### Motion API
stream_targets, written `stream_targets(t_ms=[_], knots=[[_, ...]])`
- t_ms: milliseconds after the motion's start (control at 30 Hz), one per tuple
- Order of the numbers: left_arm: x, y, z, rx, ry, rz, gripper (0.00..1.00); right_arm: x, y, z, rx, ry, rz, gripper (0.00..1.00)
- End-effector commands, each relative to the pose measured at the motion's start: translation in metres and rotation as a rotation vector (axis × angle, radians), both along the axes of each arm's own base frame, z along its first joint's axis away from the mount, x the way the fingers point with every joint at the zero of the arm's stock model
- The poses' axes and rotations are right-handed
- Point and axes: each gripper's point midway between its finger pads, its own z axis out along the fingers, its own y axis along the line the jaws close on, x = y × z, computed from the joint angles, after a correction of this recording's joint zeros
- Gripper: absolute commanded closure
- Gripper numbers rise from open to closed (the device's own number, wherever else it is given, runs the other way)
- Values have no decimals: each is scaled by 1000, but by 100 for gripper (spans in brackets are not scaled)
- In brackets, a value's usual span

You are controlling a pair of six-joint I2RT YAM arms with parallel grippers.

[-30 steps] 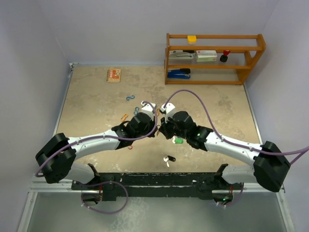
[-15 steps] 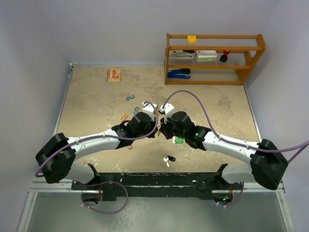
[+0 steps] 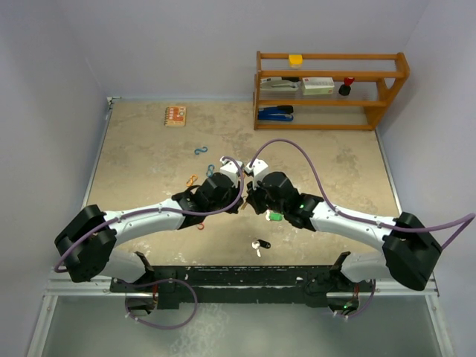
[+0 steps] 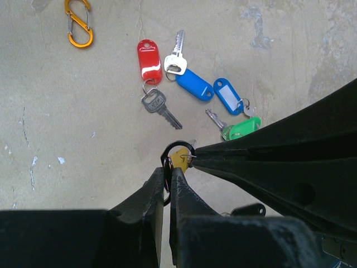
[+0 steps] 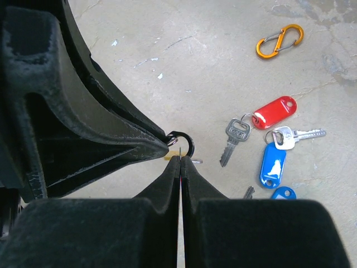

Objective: Put the keys on the keyring

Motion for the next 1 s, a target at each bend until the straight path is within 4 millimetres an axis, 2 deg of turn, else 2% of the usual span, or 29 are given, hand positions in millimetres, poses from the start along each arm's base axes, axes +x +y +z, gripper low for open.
stream_targets(t_ms=[0, 533, 600, 967], knots=[[7, -12, 33, -68, -62, -30, 100, 8, 4, 13, 22, -53, -12, 100], [1, -17, 31, -65, -41, -69, 100, 16, -5, 20, 13, -100, -68, 98], [1, -17, 31, -64, -40, -71, 100, 18, -7, 21, 8, -107, -77, 100], [-1, -20, 31, -70, -32, -89, 100, 20, -11, 32, 29, -151, -87, 100]])
